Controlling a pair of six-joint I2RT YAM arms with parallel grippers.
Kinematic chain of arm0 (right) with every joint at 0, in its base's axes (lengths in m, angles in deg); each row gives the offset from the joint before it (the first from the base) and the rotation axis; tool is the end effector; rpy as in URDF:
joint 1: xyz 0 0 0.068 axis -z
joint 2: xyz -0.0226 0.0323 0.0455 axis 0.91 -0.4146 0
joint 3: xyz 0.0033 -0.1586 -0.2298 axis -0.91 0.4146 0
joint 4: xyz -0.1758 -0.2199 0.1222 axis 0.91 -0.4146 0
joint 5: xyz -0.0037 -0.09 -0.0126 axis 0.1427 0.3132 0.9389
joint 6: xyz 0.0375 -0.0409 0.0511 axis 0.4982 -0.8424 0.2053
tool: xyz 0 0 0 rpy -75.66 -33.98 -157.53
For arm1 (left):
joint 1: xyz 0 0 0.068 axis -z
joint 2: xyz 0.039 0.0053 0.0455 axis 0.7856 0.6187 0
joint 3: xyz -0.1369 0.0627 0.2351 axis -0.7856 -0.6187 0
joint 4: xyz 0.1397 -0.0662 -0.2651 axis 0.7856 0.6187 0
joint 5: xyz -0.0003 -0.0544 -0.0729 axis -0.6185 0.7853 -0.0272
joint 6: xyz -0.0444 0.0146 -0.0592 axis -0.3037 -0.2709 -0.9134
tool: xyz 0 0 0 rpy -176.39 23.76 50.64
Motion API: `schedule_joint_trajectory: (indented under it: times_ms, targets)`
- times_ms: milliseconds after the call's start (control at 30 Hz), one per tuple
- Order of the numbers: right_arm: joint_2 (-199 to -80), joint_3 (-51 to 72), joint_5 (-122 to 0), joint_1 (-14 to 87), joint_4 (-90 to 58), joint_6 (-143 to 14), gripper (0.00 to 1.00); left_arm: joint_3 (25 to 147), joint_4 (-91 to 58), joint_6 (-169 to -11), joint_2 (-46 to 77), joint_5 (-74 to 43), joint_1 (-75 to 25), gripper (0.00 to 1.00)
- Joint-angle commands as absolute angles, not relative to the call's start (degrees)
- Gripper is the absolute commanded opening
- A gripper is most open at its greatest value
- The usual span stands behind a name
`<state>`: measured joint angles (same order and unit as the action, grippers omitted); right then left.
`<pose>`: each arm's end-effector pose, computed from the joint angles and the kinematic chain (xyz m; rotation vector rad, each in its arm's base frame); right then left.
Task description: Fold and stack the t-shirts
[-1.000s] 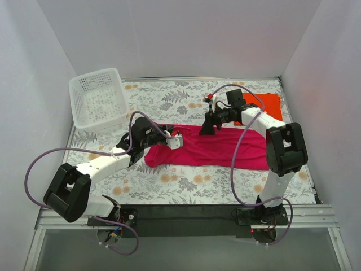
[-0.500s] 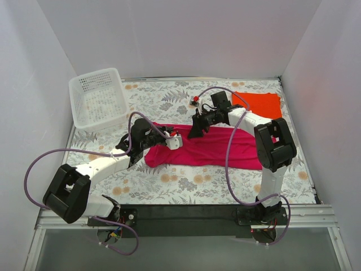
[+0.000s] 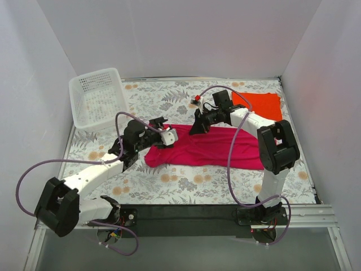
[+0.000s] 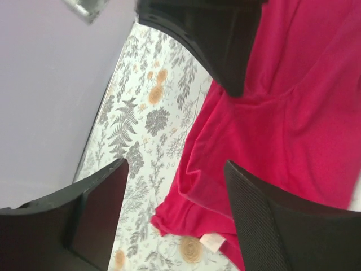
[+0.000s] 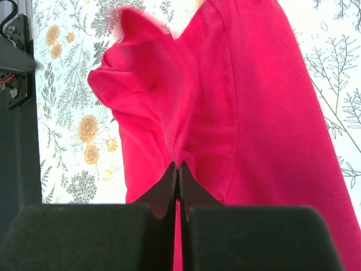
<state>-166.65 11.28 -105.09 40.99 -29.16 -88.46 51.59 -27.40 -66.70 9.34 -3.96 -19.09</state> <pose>0.3981 0.2365 0.1746 -1.1809 1.9310 1.1330 0.2688 -0.1983 0.2210 0.9369 1.6766 -0.5833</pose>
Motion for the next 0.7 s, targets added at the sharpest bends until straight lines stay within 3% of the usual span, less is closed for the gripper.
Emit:
schedule_joint_trajectory:
  times_ms: [0,133,300,667]
  targets:
    - [-163.24,12.19,-107.70,41.07,-28.56,-90.12,0.01,54.63,-21.04,-84.05,1.39,-6.12,-19.43,0.67]
    - [-163.32,12.28,-108.58,41.77,-28.47,-89.68,0.01,54.47,-7.96,-89.26,-4.68,-3.85,-19.52,0.68]
    - [-163.50,12.01,-115.76,44.40,-28.65,-90.20,0.01,49.90,0.50,-82.51,-8.90,1.25,-19.52,0.68]
    - [-162.71,12.10,-122.91,45.99,-28.56,-91.70,0.01,46.99,9.47,-78.98,-5.31,2.23,-19.43,0.65]
